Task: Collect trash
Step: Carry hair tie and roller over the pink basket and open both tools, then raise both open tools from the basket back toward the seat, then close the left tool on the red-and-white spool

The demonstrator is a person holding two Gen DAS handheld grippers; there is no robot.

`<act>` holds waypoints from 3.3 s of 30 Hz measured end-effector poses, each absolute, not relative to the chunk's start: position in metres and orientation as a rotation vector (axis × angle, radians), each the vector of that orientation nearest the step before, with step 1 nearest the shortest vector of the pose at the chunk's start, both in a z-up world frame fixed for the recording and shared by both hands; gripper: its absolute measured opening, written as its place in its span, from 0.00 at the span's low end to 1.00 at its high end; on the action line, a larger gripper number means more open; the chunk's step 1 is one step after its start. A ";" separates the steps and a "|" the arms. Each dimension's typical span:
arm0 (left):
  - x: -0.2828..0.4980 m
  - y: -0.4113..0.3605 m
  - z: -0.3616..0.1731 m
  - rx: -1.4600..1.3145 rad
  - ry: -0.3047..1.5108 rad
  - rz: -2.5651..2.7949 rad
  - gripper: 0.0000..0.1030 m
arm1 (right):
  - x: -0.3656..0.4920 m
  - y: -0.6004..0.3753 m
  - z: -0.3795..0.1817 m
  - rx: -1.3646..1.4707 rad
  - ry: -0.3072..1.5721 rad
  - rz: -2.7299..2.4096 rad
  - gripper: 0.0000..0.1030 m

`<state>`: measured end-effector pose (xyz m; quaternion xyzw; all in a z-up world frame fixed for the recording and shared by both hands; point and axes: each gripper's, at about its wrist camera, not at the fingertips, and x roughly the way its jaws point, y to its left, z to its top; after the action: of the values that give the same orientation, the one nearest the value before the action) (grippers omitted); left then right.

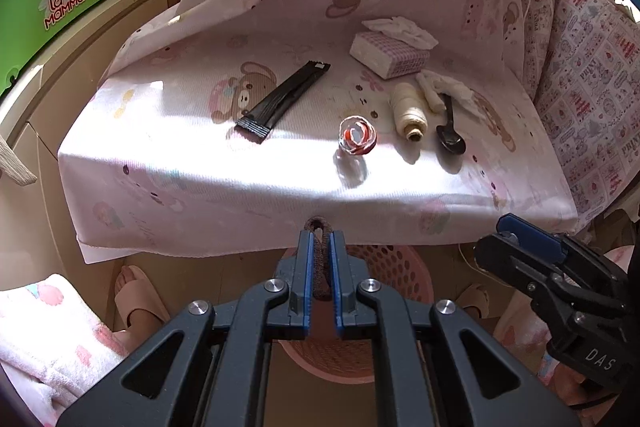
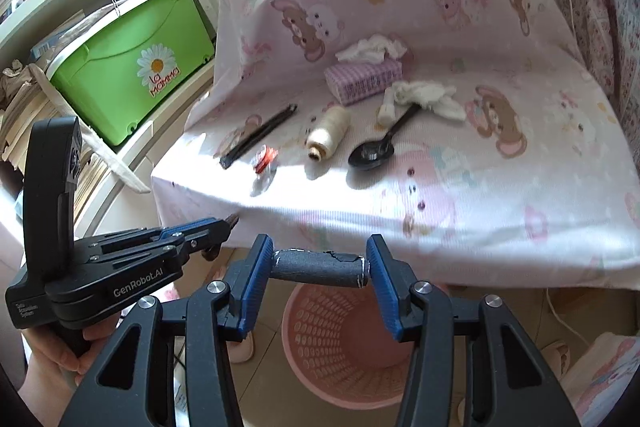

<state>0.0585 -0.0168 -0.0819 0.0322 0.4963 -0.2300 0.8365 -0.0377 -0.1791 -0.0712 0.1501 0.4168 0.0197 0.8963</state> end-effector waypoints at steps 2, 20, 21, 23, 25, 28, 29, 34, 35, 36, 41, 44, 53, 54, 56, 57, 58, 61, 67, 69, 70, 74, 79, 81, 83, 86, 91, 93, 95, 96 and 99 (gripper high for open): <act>0.057 -0.021 -0.088 0.094 1.065 -0.476 0.07 | -0.036 -0.180 -0.081 0.326 0.908 0.051 0.50; 0.068 -0.056 -0.218 0.233 1.394 -0.395 0.11 | -0.022 -0.223 -0.260 0.734 1.390 -0.134 0.50; 0.067 -0.058 -0.222 0.253 1.389 -0.374 0.11 | -0.021 -0.225 -0.265 0.747 1.399 -0.138 0.50; 0.066 -0.061 -0.229 0.256 1.399 -0.372 0.11 | -0.016 -0.230 -0.275 0.771 1.407 -0.142 0.50; 0.068 -0.059 -0.235 0.238 1.414 -0.377 0.12 | -0.012 -0.228 -0.283 0.810 1.392 -0.143 0.50; 0.071 -0.057 -0.241 0.222 1.431 -0.367 0.12 | -0.012 -0.233 -0.292 0.832 1.388 -0.154 0.50; 0.071 -0.057 -0.242 0.220 1.437 -0.367 0.12 | -0.013 -0.233 -0.295 0.836 1.391 -0.166 0.50; 0.068 -0.060 -0.247 0.247 1.436 -0.384 0.34 | -0.015 -0.236 -0.305 0.884 1.409 -0.178 0.60; 0.068 -0.061 -0.248 0.254 1.432 -0.387 0.42 | -0.016 -0.236 -0.304 0.874 1.402 -0.187 0.61; 0.067 -0.062 -0.248 0.264 1.434 -0.388 0.45 | -0.016 -0.235 -0.302 0.856 1.398 -0.197 0.61; 0.064 -0.059 -0.252 0.279 1.466 -0.378 0.45 | -0.019 -0.238 -0.298 0.829 1.393 -0.220 0.62; 0.063 -0.054 -0.245 0.267 1.464 -0.349 0.45 | -0.024 -0.238 -0.290 0.831 1.380 -0.233 0.62; 0.050 -0.036 -0.161 0.229 1.224 -0.323 0.64 | -0.031 -0.225 -0.207 0.599 1.177 -0.244 0.62; 0.047 -0.033 -0.150 0.223 1.187 -0.323 0.69 | -0.033 -0.221 -0.198 0.573 1.163 -0.233 0.62; 0.045 -0.026 -0.131 0.202 1.121 -0.326 0.76 | -0.035 -0.217 -0.185 0.551 1.144 -0.218 0.62; 0.044 -0.023 -0.123 0.187 1.089 -0.328 0.80 | -0.038 -0.215 -0.177 0.542 1.126 -0.215 0.62; 0.044 -0.020 -0.115 0.171 1.058 -0.325 0.81 | -0.038 -0.213 -0.171 0.527 1.114 -0.215 0.62; 0.045 -0.013 -0.098 0.139 0.984 -0.324 0.85 | -0.041 -0.202 -0.150 0.442 1.056 -0.212 0.62; 0.037 -0.009 -0.073 0.189 0.832 -0.282 0.92 | -0.052 -0.179 -0.112 0.282 0.938 -0.180 0.62; 0.033 -0.009 -0.062 0.201 0.786 -0.259 0.96 | -0.056 -0.175 -0.099 0.243 0.889 -0.178 0.62; 0.033 -0.007 -0.058 0.196 0.767 -0.254 0.96 | -0.057 -0.174 -0.092 0.228 0.862 -0.173 0.62; 0.031 -0.005 -0.045 0.166 0.724 -0.255 0.98 | -0.063 -0.170 -0.067 0.162 0.766 -0.167 0.67; 0.029 -0.006 -0.042 0.125 0.689 -0.277 0.97 | -0.064 -0.178 -0.047 0.144 0.683 -0.185 0.68; 0.031 -0.008 -0.043 0.106 0.681 -0.280 0.91 | -0.063 -0.182 -0.040 0.172 0.665 -0.202 0.68; 0.033 -0.013 -0.044 0.121 0.674 -0.276 0.84 | -0.062 -0.186 -0.038 0.178 0.655 -0.209 0.68; 0.035 -0.021 -0.046 0.148 0.663 -0.286 0.70 | -0.058 -0.187 -0.038 0.158 0.651 -0.212 0.68; 0.039 -0.029 -0.046 0.124 0.650 -0.324 0.51 | -0.051 -0.186 -0.040 0.137 0.666 -0.157 0.68; 0.043 -0.036 -0.049 0.157 0.651 -0.295 0.45 | -0.048 -0.186 -0.040 0.141 0.671 -0.144 0.68; 0.048 -0.044 -0.052 0.173 0.664 -0.333 0.45 | -0.046 -0.191 -0.041 0.183 0.680 -0.134 0.68; 0.049 -0.047 -0.053 0.173 0.662 -0.342 0.46 | -0.046 -0.195 -0.041 0.199 0.678 -0.144 0.68; 0.051 -0.054 -0.054 0.147 0.664 -0.403 0.56 | -0.046 -0.199 -0.041 0.165 0.663 -0.182 0.68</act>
<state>0.0507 -0.0538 -0.0536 0.0718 0.3235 -0.1964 0.9228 -0.0459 -0.1988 -0.0412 0.0808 0.3246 -0.0892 0.9381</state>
